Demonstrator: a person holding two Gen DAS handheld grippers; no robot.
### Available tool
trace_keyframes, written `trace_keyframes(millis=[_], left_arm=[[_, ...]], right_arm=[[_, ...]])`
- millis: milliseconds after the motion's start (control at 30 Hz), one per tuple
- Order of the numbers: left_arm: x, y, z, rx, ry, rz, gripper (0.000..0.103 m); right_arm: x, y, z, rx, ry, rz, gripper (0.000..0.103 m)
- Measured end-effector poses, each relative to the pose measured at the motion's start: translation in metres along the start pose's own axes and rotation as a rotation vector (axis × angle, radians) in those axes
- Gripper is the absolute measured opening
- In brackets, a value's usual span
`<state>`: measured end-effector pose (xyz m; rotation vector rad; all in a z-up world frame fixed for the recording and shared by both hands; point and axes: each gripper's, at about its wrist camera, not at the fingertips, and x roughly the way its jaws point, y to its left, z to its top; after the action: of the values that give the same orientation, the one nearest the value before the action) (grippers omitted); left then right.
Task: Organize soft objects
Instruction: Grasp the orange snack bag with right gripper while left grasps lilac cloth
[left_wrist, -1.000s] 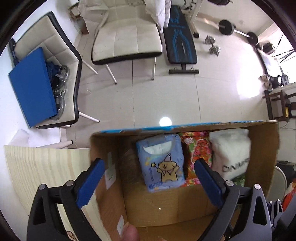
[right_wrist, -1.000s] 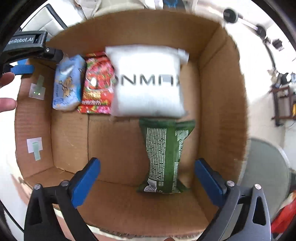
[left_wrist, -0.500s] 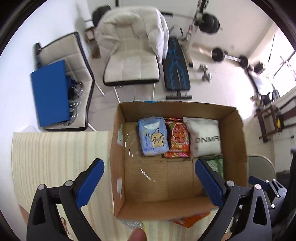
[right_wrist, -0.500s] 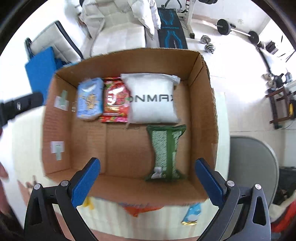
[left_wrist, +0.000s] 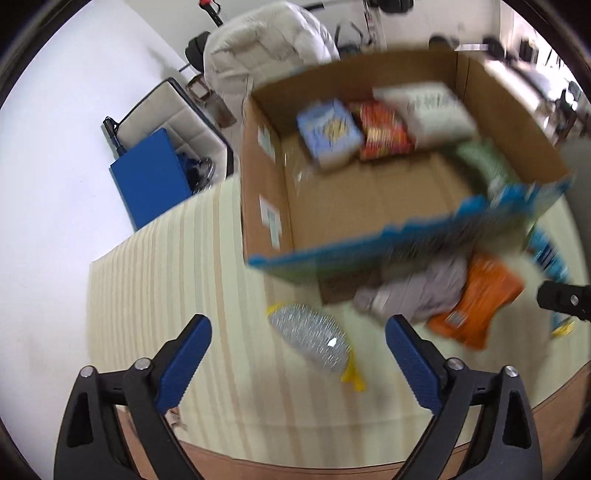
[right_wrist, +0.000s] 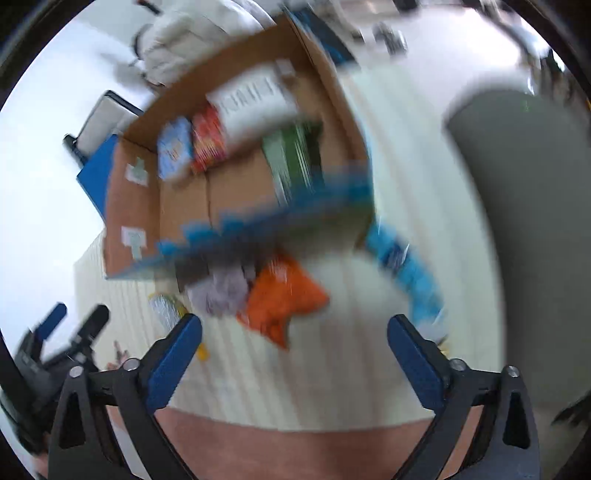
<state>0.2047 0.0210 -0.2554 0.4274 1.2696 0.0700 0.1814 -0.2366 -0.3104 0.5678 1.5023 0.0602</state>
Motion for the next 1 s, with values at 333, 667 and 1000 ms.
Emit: trace_keyframes(millis=[333, 667, 1000], left_arm=[[0.028, -0.022, -0.017, 0.244, -0.046, 0.160, 0.096], [0.038, -0.109, -0.015, 0.658, -0.218, 0.156, 0.096], [0.020, -0.125, -0.010, 0.698, -0.262, 0.146, 0.084]], right_arm=[[0.101, 0.024, -0.013, 0.059, 0.074, 0.032, 0.056], [0.076, -0.036, -0.044, -0.029, 0.156, -0.059, 0.045], [0.062, -0.073, -0.074, 0.005, 0.133, -0.095, 0.045]])
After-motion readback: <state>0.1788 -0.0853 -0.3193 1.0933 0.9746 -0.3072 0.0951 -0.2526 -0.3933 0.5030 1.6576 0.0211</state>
